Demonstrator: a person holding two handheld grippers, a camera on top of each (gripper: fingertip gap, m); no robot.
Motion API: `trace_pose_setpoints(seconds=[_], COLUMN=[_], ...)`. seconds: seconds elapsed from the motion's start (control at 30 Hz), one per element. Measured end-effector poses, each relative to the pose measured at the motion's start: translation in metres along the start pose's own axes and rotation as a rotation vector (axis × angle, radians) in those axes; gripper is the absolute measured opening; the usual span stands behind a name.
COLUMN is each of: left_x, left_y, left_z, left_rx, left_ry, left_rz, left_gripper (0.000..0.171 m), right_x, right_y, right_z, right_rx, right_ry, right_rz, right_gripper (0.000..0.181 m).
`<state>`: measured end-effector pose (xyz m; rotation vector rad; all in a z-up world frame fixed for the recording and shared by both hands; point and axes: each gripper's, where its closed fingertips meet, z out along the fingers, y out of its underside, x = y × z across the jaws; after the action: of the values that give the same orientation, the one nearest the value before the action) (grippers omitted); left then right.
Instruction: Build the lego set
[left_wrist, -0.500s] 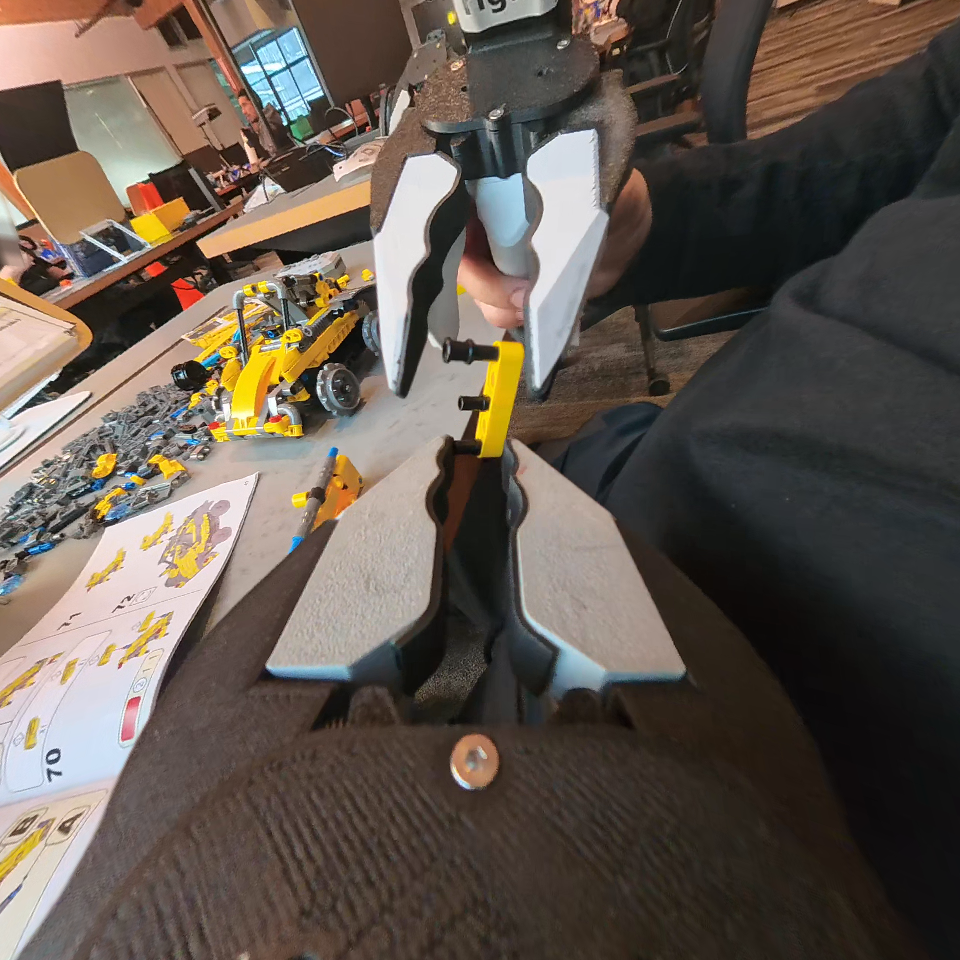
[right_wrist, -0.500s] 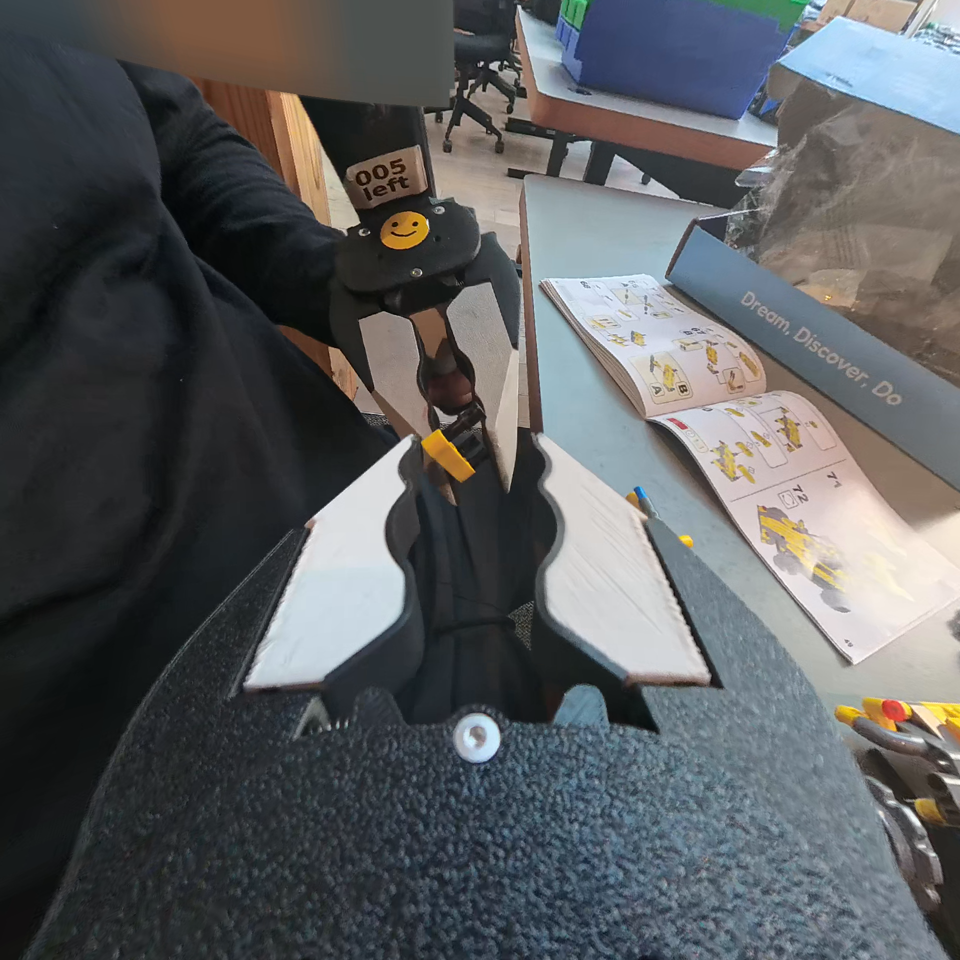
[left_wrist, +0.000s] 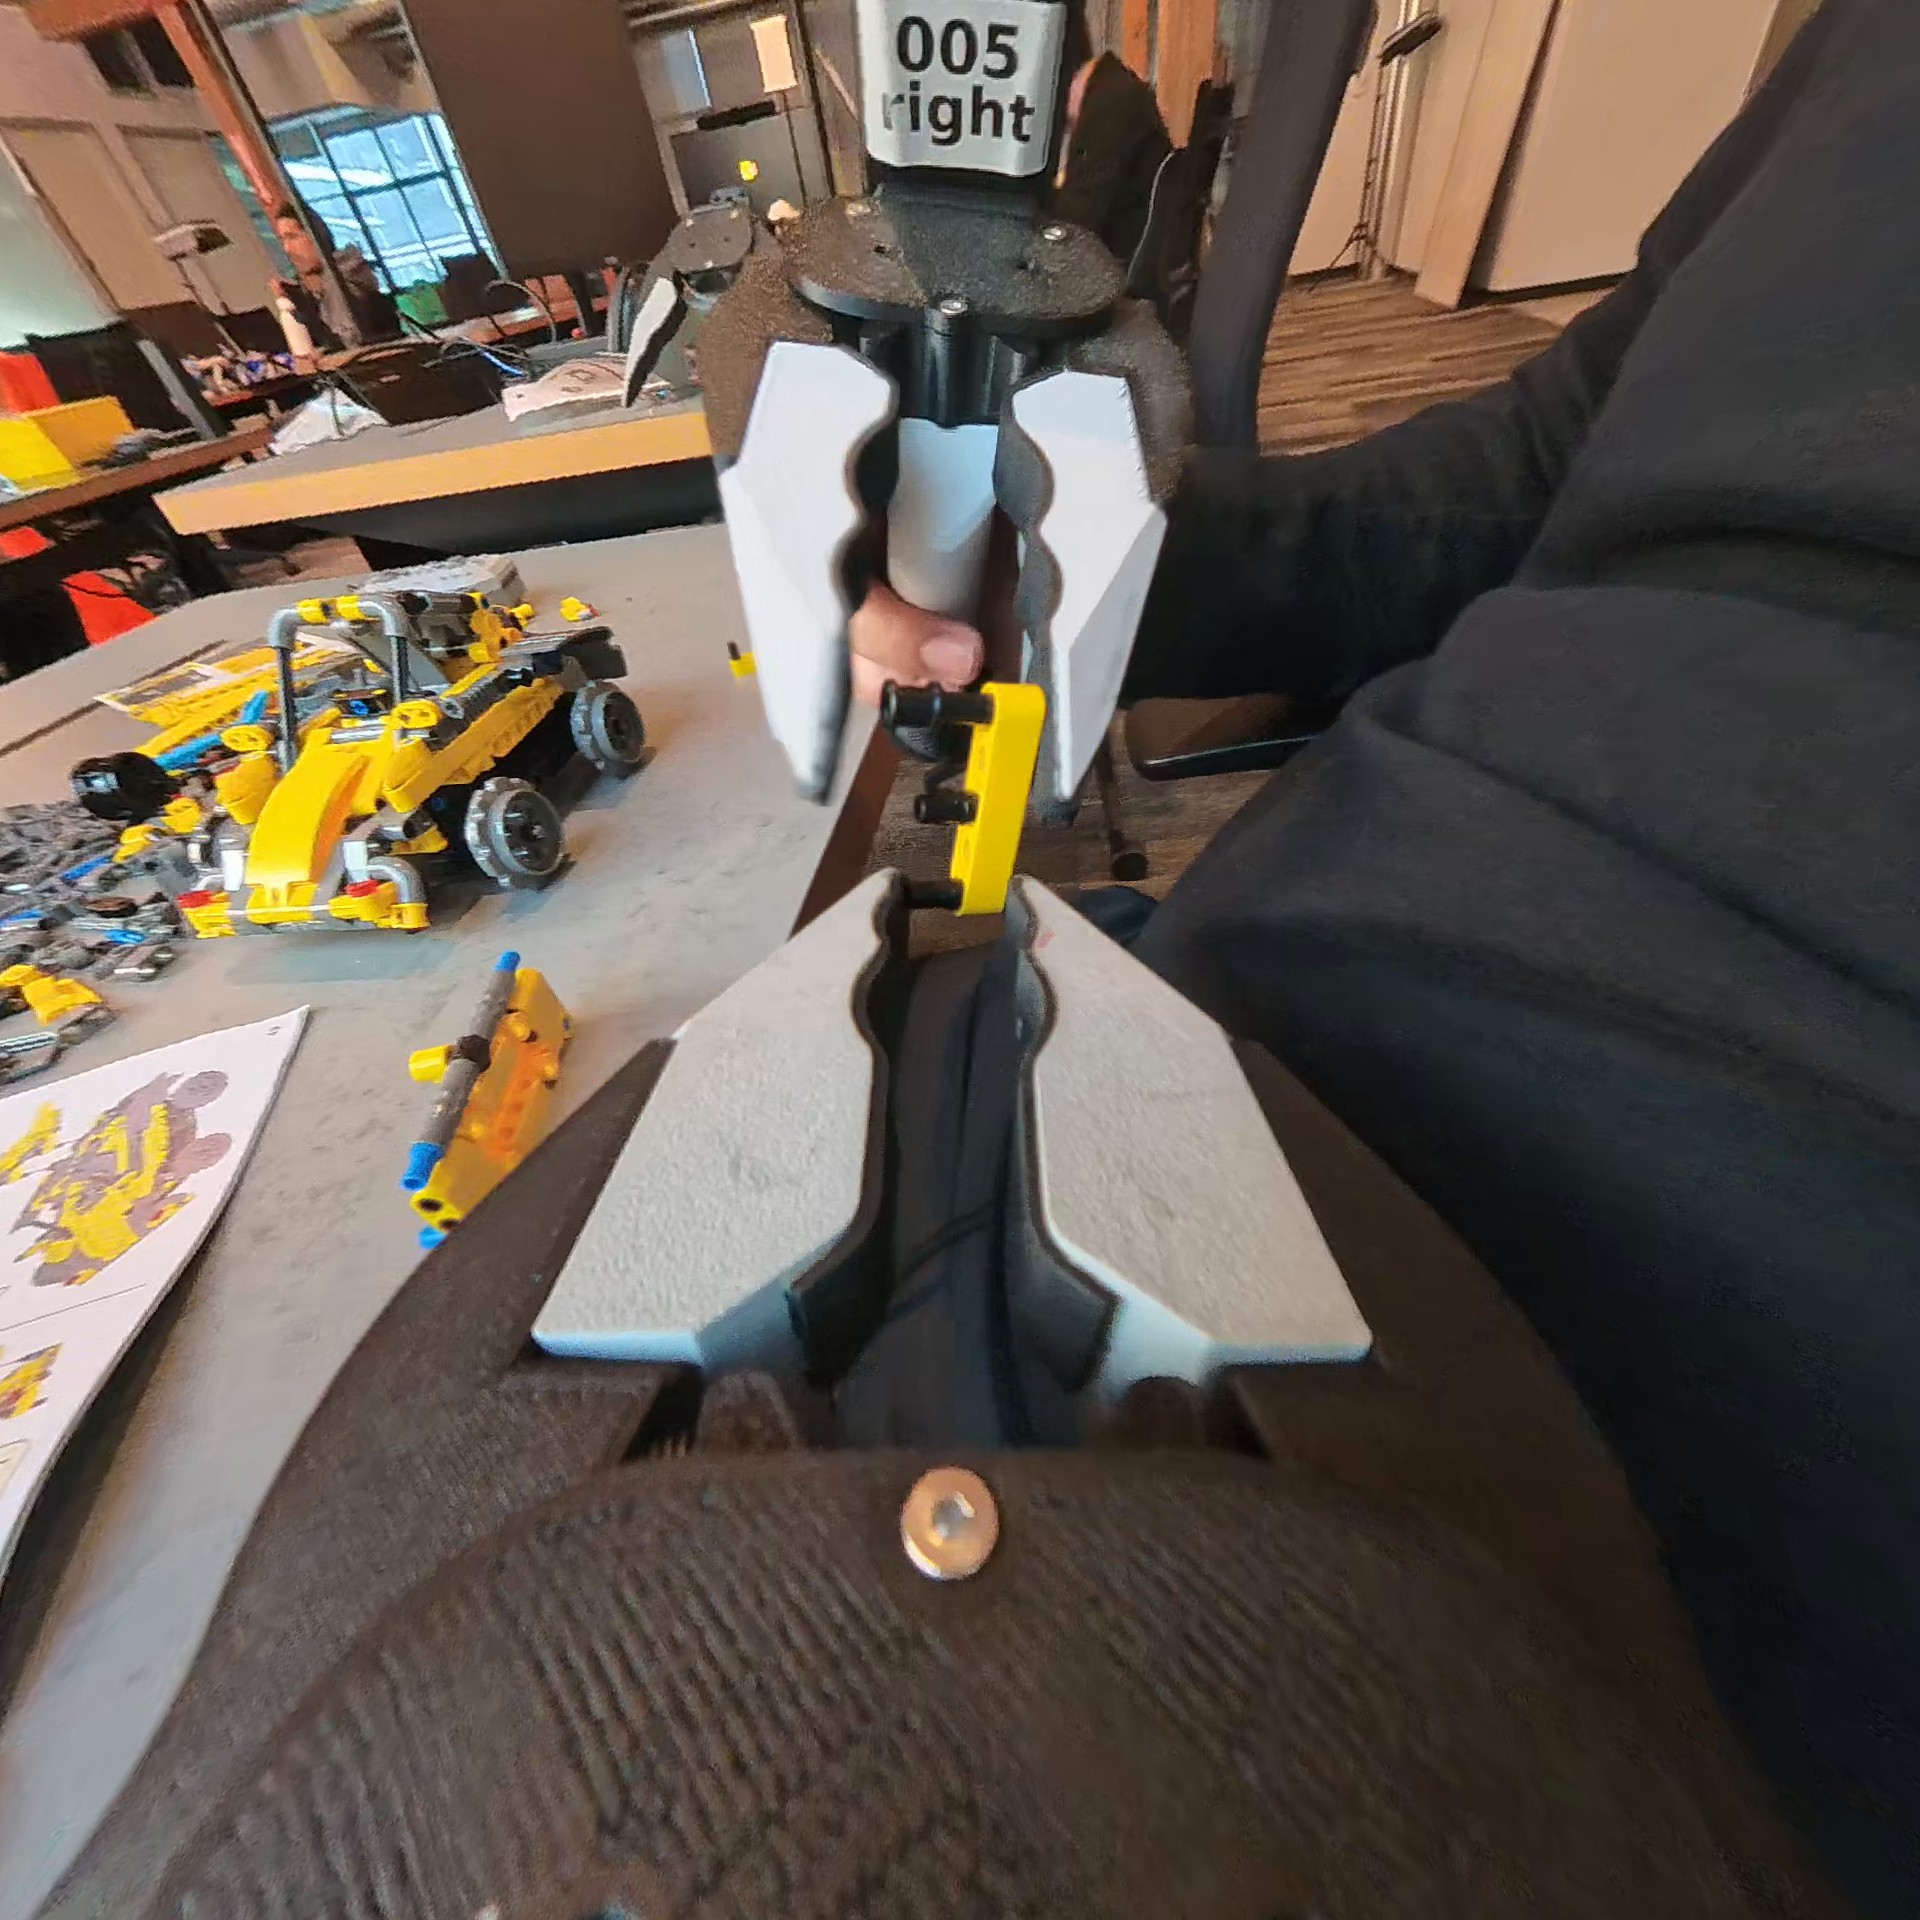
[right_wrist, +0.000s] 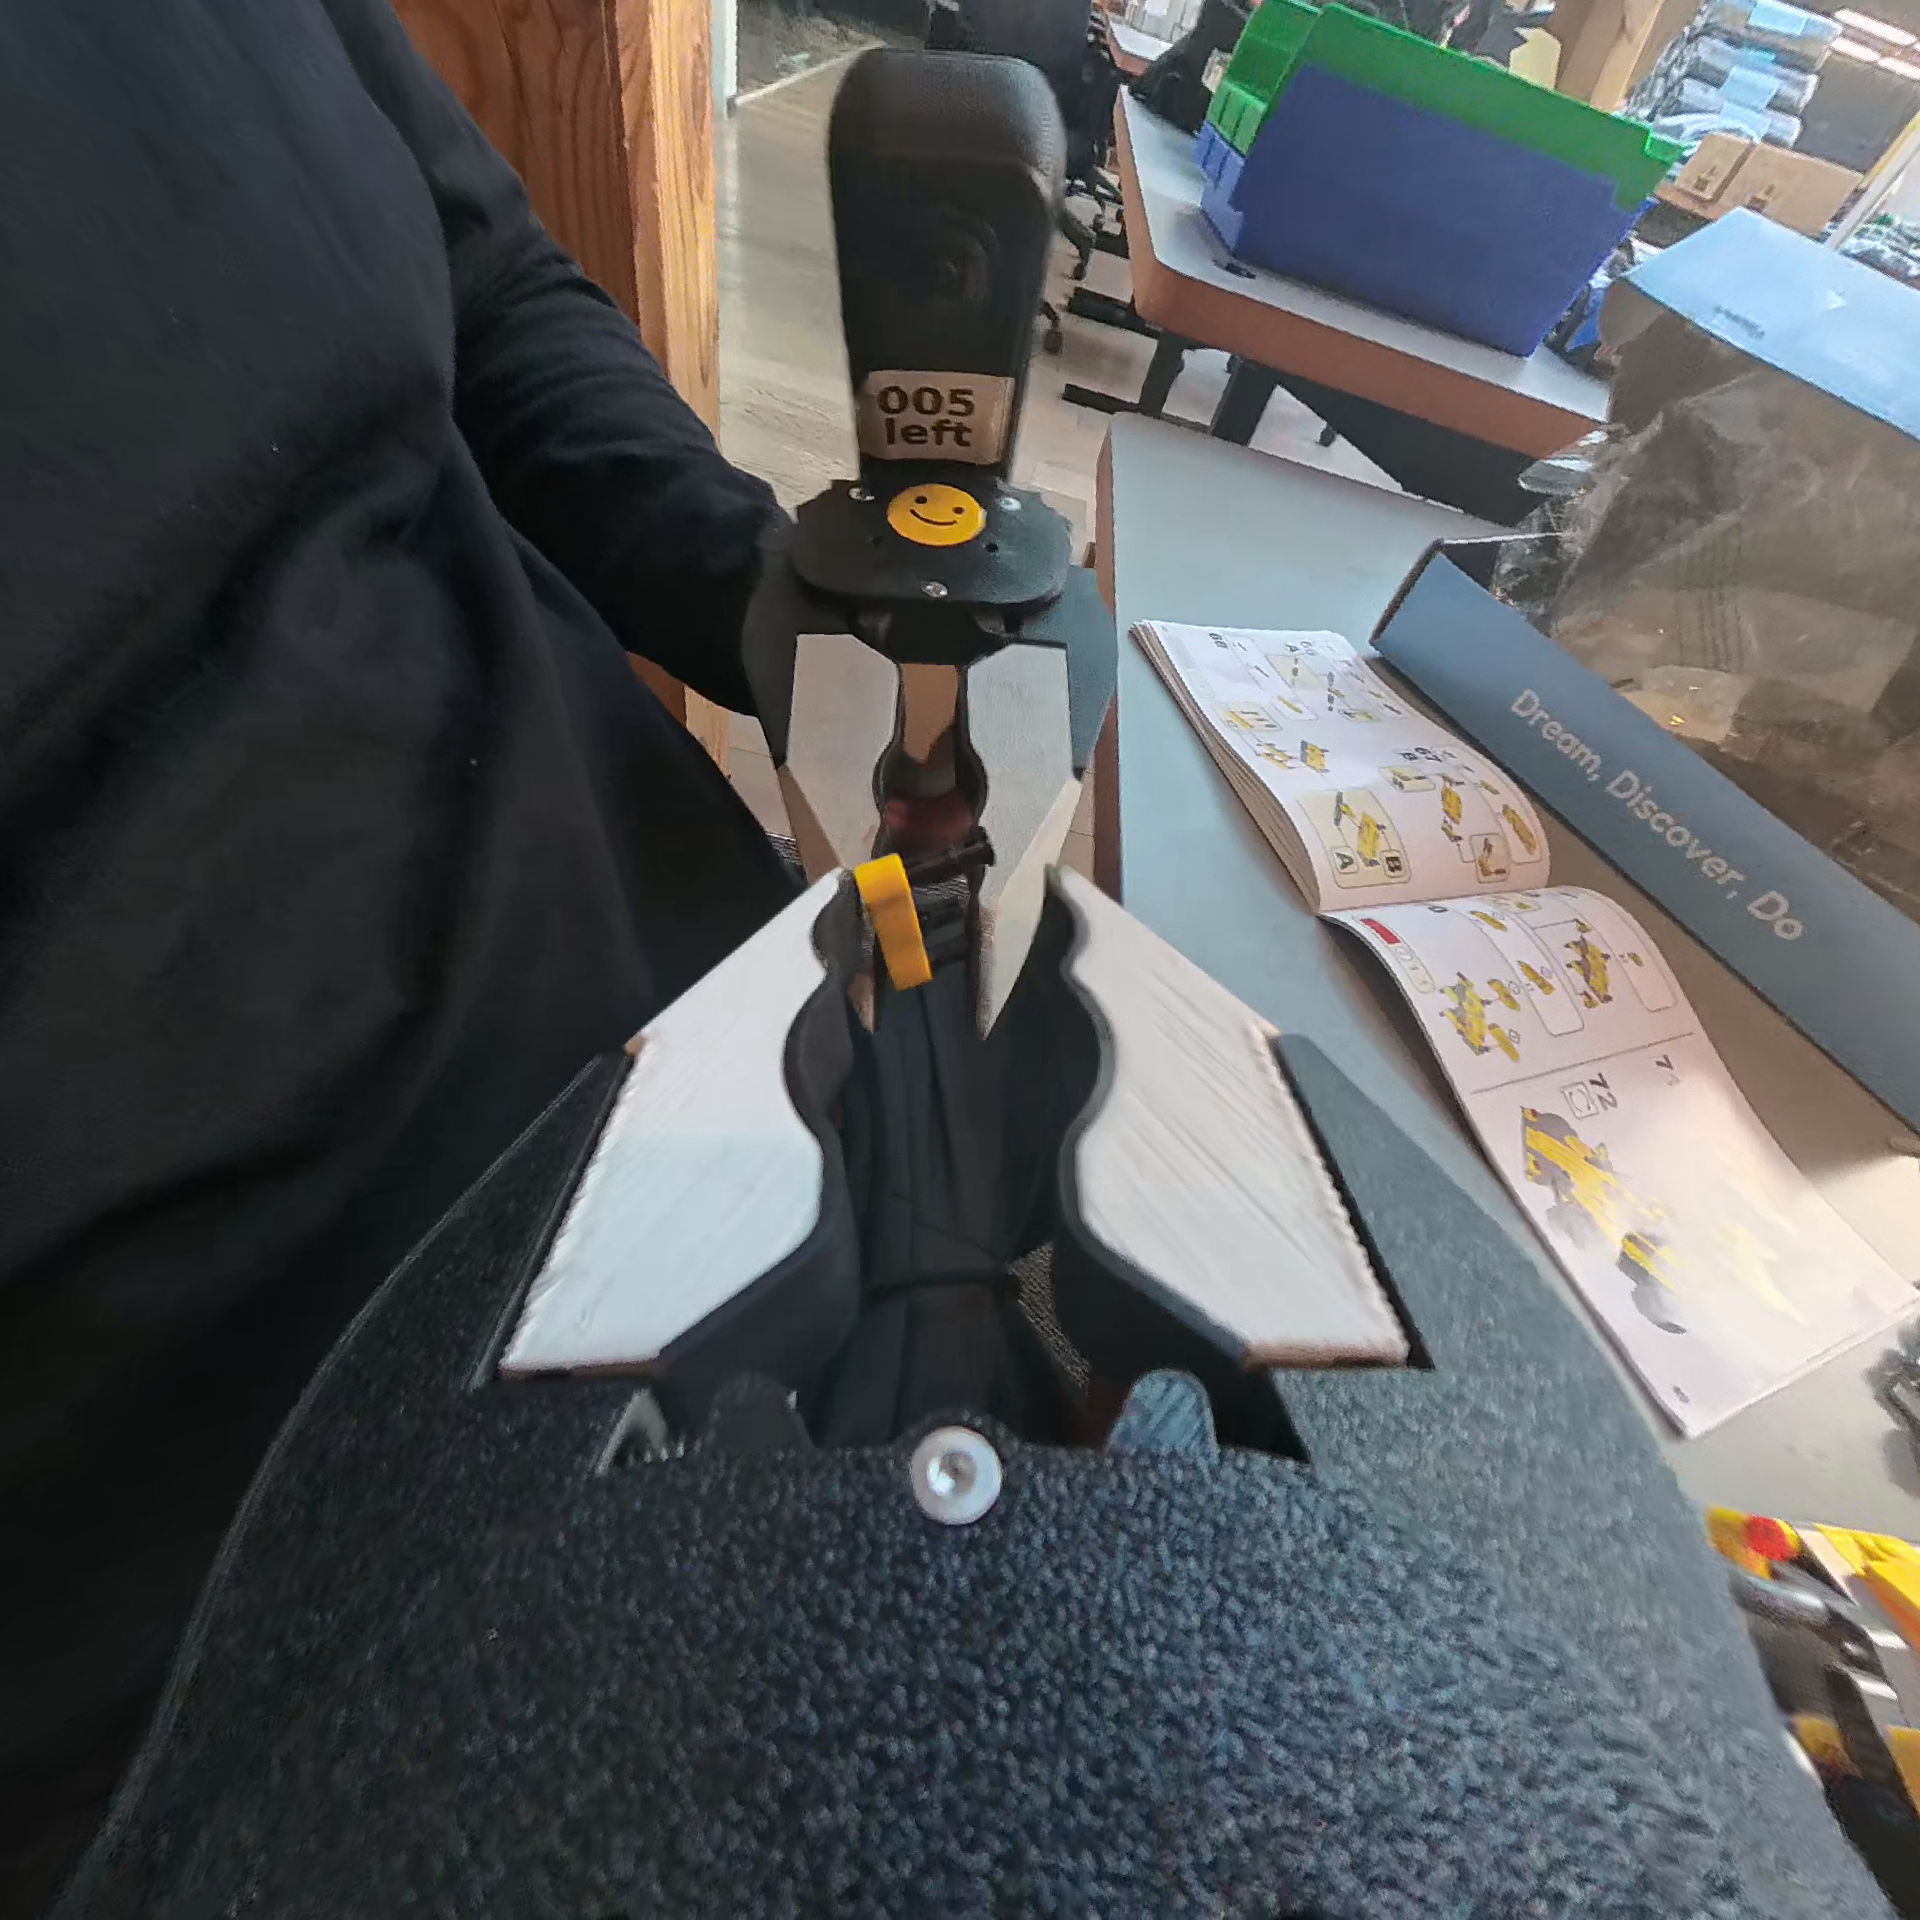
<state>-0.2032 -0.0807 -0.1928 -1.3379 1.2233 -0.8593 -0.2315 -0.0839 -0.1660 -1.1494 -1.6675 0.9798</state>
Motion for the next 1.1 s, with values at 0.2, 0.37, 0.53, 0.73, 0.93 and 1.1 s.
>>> trace_pose_setpoints(seconds=[0.2, 0.37, 0.53, 0.73, 0.93, 1.1], left_x=[0.002, -0.001, -0.008, -0.022, -0.035, -0.036], left_y=[0.003, 0.009, 0.017, 0.018, 0.008, 0.005], left_z=[0.001, 0.003, 0.004, 0.003, -0.004, -0.004], left_rx=[-0.012, -0.047, -0.104, -0.140, -0.124, -0.122], left_ry=[0.028, -0.005, -0.078, -0.197, -0.321, -0.360], left_rz=[-0.050, -0.026, 0.031, 0.088, 0.132, 0.142], left_gripper=[0.015, 0.015, 0.018, 0.030, 0.022, 0.015], right_x=[-0.006, -0.004, 0.003, 0.015, 0.025, 0.030], right_y=[0.001, 0.006, 0.012, 0.012, 0.009, 0.006], right_z=[0.004, 0.007, 0.009, 0.007, 0.008, 0.012], right_rx=[-0.006, -0.025, -0.043, -0.023, 0.026, 0.090], right_ry=[-0.027, -0.030, -0.001, 0.045, 0.104, 0.137], right_rz=[0.018, 0.068, 0.106, 0.154, 0.218, 0.263], right_gripper=[0.021, 0.018, 0.018, 0.018, 0.018, 0.018])
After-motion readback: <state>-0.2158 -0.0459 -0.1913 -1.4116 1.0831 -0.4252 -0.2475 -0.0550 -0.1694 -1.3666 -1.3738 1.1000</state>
